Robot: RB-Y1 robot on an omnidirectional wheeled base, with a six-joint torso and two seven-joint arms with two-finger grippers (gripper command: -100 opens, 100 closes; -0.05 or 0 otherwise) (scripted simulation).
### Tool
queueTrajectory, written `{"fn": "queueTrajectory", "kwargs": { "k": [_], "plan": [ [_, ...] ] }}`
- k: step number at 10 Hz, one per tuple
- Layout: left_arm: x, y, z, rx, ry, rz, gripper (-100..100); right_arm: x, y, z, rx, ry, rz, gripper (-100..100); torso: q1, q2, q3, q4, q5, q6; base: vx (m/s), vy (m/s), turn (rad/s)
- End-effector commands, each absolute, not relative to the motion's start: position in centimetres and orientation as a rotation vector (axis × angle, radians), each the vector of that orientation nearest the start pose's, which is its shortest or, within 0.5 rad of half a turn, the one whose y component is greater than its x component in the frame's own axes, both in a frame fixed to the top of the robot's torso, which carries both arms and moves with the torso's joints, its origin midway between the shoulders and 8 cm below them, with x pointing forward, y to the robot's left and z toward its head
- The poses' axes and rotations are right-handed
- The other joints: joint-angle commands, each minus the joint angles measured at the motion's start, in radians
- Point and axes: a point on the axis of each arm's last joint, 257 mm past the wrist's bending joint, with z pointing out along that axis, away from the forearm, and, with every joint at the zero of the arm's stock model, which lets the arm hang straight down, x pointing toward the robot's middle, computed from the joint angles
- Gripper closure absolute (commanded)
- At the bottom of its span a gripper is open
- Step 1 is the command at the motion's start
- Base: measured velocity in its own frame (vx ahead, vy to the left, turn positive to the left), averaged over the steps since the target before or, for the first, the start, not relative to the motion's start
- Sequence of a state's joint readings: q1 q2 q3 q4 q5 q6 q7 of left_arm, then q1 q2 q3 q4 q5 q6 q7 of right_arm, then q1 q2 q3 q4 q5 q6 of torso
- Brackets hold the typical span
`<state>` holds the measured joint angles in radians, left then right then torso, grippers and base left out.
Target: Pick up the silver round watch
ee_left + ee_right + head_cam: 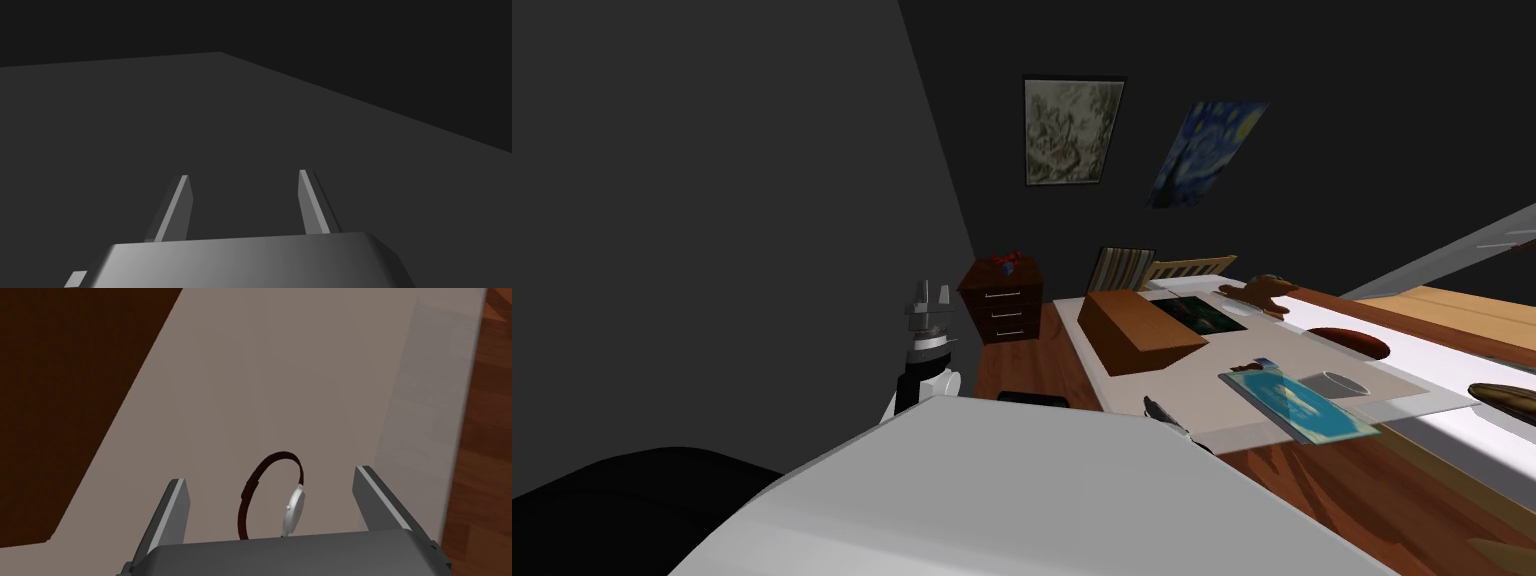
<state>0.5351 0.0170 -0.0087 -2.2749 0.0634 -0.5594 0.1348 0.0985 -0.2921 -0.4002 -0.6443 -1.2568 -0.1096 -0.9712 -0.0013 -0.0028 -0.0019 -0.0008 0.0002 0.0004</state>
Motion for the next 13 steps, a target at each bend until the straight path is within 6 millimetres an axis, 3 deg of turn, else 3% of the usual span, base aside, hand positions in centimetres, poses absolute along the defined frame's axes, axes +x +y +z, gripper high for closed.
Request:
{"fn": "queueTrajectory", "kwargs": {
  "k": [1,5,6,7,8,11,12,13],
  "plan": [
    [33.1,28.5,2.2,-0.718,0.531,-1.468,0,20.6,-57.2,-57.5,-2.761,1.618,-1.229,-100,0.0,0.0,0.0,0.0,0.0,0.0,0.055,-0.02,-0.009],
    [33.1,28.5,2.2,-0.718,0.531,-1.468,0,18.5,-56.5,-59.2,-2.655,1.784,-1.136,-100,0.0,0.001,0.001,0.0,0.0,0.0,0.053,-0.026,-0.009],
    [33.1,28.5,2.2,-0.718,0.531,-1.468,0,19.0,-56.7,-58.7,-2.675,1.754,-1.16,-100,0.0,0.001,0.0,0.0,0.0,0.0,0.029,-0.011,-0.002],
    [33.1,28.5,2.2,-0.718,0.531,-1.468,0,18.9,-56.6,-58.8,-2.674,1.756,-1.155,0,0.0,0.002,0.001,0.0,0.0,0.0,0.0,0.0,0.0],
    [33.1,28.5,2.2,-0.718,0.531,-1.468,0,19.2,-55.3,-59.4,-2.664,1.78,-1.155,-100,0.001,0.003,0.002,0.001,0.0,0.0,-0.018,-0.081,0.106],
    [33.2,28.5,2.2,-0.718,0.531,-1.468,0,19.2,-54.9,-59.6,-2.661,1.788,-1.155,-100,-0.004,0.006,0.003,0.001,-0.001,0.0,-0.025,-0.079,0.036],
    [33.2,28.5,2.2,-0.718,0.531,-1.468,0,19.4,-53.5,-60.1,-2.653,1.812,-1.153,-100,-0.002,0.005,0.003,0.001,0.0,0.0,-0.023,-0.075,0.094],
    [33.2,28.5,2.2,-0.717,0.531,-1.468,0,19.4,-53.5,-60.1,-2.653,1.812,-1.153,-100,-0.003,0.006,0.003,0.001,-0.001,0.0,-0.027,-0.087,0.074]
  ]
}}
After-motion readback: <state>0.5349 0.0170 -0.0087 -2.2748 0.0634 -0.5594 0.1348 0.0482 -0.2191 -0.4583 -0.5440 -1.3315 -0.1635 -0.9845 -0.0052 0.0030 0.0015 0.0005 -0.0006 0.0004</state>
